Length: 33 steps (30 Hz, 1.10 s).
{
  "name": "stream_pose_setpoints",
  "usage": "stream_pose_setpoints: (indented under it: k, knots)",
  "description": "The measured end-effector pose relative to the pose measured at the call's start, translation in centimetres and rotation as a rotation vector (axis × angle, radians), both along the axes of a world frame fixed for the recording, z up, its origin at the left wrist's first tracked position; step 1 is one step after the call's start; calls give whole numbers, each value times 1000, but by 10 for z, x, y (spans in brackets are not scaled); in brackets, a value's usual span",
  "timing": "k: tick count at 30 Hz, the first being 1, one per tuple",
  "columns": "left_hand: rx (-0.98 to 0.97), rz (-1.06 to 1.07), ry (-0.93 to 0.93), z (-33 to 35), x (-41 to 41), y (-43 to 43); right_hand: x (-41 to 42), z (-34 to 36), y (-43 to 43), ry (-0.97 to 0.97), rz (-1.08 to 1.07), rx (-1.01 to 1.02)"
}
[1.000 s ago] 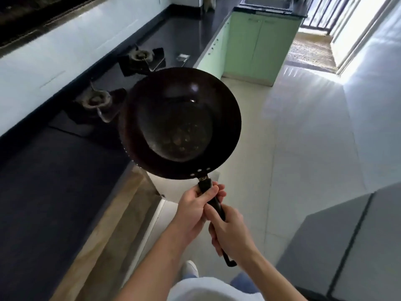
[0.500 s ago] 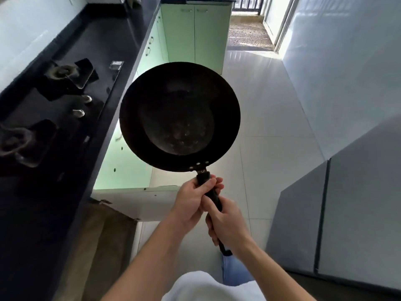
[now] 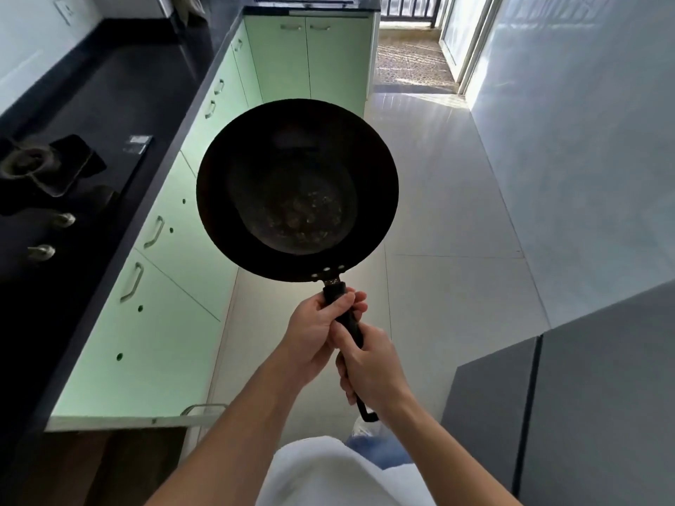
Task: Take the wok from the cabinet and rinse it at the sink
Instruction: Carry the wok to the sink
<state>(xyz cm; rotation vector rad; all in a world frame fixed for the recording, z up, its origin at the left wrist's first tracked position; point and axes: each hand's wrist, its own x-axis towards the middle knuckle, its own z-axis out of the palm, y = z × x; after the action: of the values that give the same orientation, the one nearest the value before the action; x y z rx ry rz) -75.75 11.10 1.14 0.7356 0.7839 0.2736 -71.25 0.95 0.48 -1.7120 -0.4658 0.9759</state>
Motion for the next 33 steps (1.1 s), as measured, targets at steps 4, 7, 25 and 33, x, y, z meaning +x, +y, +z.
stream_pose_setpoints:
  k: [4,7,25,33]
  knots:
    - [5,-4,17,0,44,14,42,-2,14,5,-5,2]
    - [5,-6,41,-2,72,28,71,-3,28,9,-2,-1]
    - [-44,3,37,-17,249,239,248,-11,239,21,-2,-58]
    - [-32,-41,48,-16,317,352,314,-5,348,18,-34,-61]
